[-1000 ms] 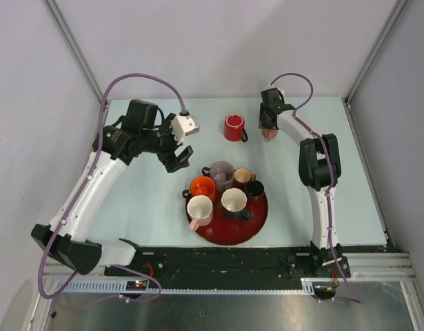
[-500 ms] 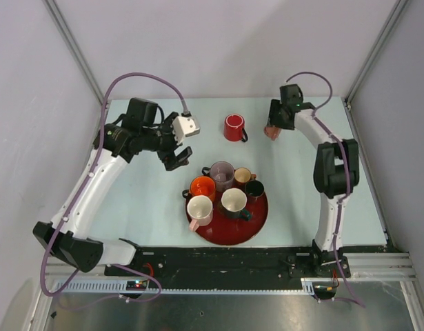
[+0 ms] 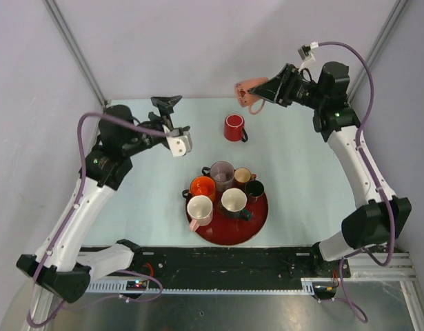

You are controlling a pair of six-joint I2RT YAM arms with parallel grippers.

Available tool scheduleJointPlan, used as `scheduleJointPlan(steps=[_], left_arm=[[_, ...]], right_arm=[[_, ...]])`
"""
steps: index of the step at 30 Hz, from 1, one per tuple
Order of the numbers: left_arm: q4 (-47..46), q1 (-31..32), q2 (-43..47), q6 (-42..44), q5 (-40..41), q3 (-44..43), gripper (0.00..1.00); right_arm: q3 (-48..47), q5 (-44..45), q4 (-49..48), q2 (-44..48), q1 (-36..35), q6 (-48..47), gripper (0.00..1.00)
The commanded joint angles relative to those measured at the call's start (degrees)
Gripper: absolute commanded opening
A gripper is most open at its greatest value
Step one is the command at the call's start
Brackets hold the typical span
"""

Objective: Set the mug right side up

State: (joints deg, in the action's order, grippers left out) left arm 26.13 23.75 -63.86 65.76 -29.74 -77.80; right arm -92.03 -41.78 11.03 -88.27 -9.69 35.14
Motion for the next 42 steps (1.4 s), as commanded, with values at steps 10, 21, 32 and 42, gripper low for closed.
scheduleJointPlan(steps=[10, 21, 32, 42], left_arm=[[-33.6, 6.26, 4.12, 1.37, -1.79, 4.98, 0.87], [-34.04, 8.43, 6.1, 0.43, -2.4, 6.6, 0.63], [-33.63, 8.79, 8.09, -3.63, -5.72, 8.48, 0.6], [-33.47, 8.84, 8.1, -5.22, -4.76, 7.51, 0.6]], right_arm=[[-3.9, -15.76, -21.69, 4.66, -14.29, 18.36, 0.0], [-6.29, -15.07, -20.26, 2.45, -19.44, 17.09, 0.0], [-7.46, -12.98, -17.49, 1.22, -20.51, 14.46, 0.0], [-8.41, -13.5, -16.63, 1.33, -19.08, 14.25, 0.0]])
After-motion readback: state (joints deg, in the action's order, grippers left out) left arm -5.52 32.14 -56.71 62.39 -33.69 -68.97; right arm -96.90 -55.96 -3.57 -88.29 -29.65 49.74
